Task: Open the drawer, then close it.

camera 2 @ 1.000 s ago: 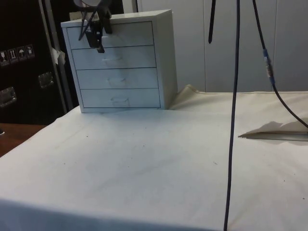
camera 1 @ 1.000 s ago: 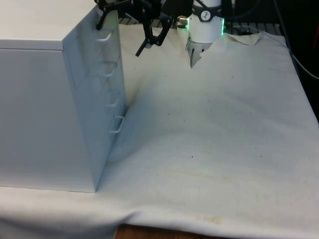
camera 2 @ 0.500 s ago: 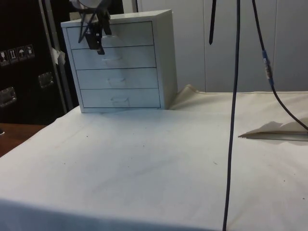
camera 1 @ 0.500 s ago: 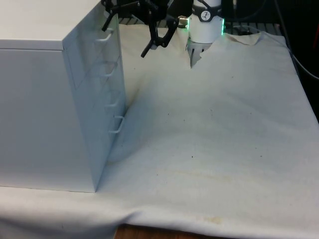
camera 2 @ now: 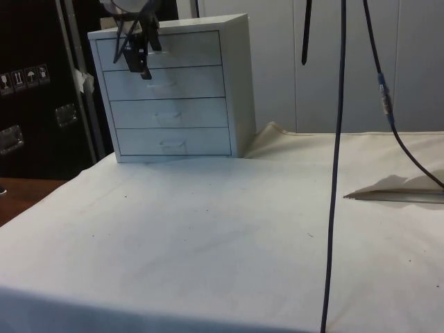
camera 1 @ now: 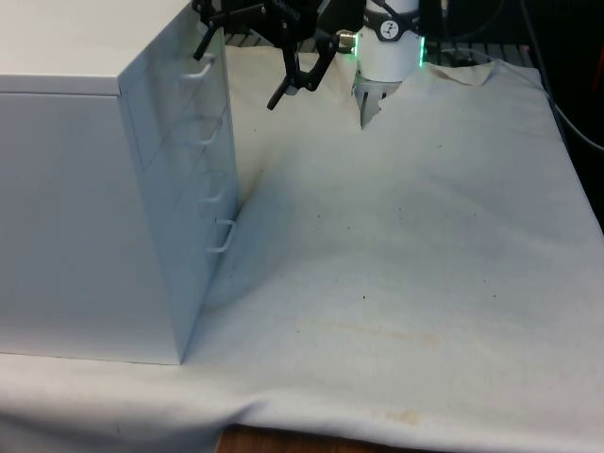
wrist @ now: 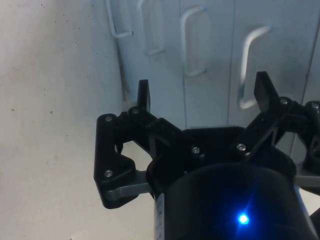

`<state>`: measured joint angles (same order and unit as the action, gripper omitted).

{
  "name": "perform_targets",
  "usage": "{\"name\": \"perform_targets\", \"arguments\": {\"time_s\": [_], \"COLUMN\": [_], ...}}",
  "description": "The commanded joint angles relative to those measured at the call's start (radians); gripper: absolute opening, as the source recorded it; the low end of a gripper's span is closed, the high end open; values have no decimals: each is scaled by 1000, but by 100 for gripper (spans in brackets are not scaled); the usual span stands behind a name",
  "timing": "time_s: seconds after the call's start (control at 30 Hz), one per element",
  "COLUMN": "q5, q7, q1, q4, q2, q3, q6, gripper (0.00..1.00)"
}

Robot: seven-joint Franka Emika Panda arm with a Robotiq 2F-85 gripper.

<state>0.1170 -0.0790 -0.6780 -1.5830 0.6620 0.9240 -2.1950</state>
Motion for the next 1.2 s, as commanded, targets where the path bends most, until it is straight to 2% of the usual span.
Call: {"name": "perform_targets", "arguments": {"time_s": [0.0, 0.97, 1.03, 1.17], "q5": [0, 0, 0, -3], "q7": [0, 0, 0, -7], "q1": [0, 0, 0, 4], "q4": [1, 0, 0, -1], "q2": [0, 0, 0, -3], "q3": [0, 0, 0, -2], "q6": [1, 0, 0, -5], "gripper": [100, 100, 98, 76]}}
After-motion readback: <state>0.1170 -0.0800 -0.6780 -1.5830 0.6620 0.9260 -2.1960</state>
